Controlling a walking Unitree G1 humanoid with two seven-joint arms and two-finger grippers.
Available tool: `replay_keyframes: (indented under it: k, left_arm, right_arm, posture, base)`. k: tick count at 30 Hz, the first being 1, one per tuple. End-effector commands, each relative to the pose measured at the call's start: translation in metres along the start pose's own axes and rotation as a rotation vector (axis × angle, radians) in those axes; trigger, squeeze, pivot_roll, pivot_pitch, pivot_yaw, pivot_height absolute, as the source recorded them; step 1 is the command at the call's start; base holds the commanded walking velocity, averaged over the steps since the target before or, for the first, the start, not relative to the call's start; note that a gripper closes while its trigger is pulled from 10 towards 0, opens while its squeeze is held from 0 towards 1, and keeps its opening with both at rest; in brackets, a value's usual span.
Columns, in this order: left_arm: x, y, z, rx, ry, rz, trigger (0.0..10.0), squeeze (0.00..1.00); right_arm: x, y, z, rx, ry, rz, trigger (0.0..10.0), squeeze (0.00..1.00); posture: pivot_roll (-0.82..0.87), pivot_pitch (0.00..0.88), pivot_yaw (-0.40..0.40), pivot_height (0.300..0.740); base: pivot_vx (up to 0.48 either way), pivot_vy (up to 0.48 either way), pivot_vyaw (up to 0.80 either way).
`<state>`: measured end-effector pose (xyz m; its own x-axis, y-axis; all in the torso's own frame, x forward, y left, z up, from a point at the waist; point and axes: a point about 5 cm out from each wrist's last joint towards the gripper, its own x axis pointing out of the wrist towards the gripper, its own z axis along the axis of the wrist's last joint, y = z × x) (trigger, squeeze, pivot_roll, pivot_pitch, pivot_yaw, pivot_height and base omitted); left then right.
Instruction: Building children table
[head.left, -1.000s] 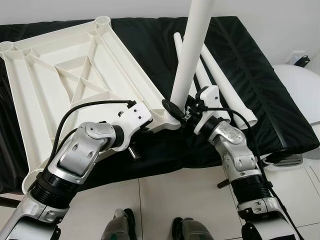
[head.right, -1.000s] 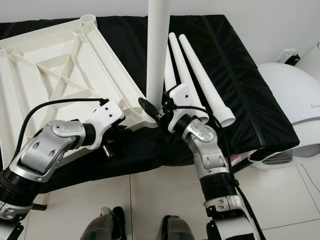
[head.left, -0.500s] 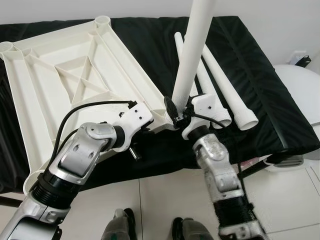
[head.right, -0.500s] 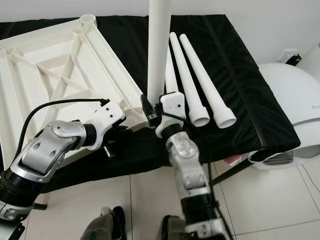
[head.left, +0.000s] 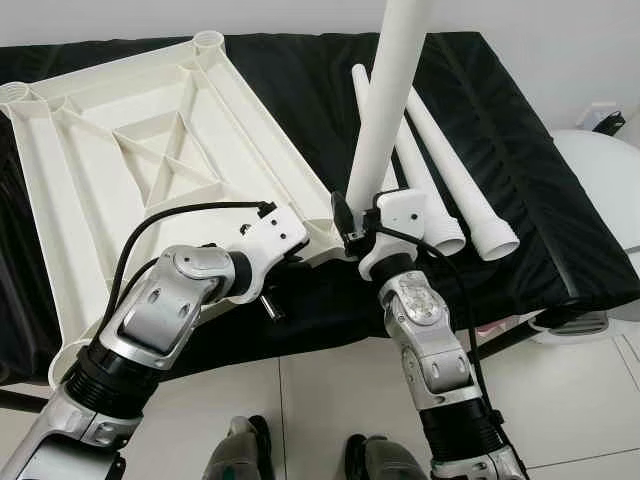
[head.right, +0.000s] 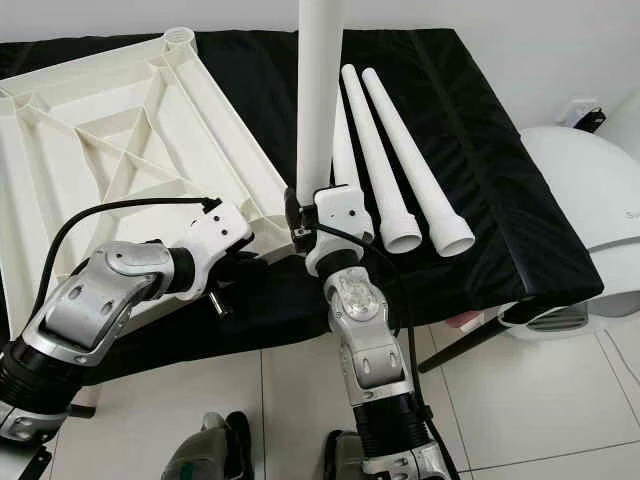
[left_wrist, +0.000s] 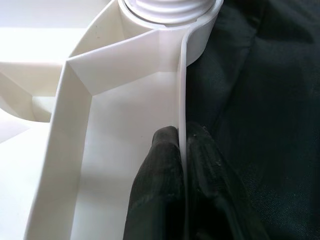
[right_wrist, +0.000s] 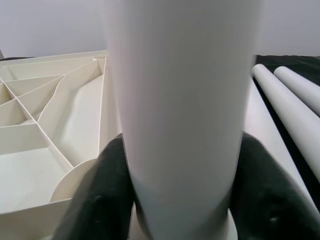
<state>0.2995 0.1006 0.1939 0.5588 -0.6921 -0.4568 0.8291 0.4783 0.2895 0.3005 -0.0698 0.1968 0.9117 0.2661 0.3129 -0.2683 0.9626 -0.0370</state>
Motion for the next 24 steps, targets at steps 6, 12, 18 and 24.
replay_keyframes:
  k: [6,12,18,24]
  left_arm:
    - [-0.002,0.001,0.0,0.003,0.001,0.048,10.0,0.0]
    - [-0.001,0.002,0.0,0.003,0.0,0.048,10.0,0.0]
    - [-0.001,0.003,0.0,0.001,-0.002,0.049,10.0,0.0]
    - [-0.002,0.004,0.0,-0.003,0.0,0.056,10.0,0.0]
  right_arm:
    - [-0.011,0.001,-0.019,0.056,0.103,0.011,10.0,1.0]
    - [-0.005,-0.01,-0.012,0.108,0.066,0.121,10.0,1.0]
    - [0.004,-0.028,-0.005,0.088,0.042,0.241,10.0,1.0]
    - [0.014,-0.038,0.005,0.073,0.021,0.37,10.0,0.0]
  posture:
    - [-0.01,0.18,-0.028,0.74]
    - [-0.02,0.183,-0.024,0.74]
    - [-0.02,0.187,-0.026,0.74]
    - [-0.02,0.194,-0.026,0.74]
  base:
    - [0.0,0.0,0.0]
    - [0.0,0.0,0.0]
    - [0.0,0.0,0.0]
    - [0.0,0.0,0.0]
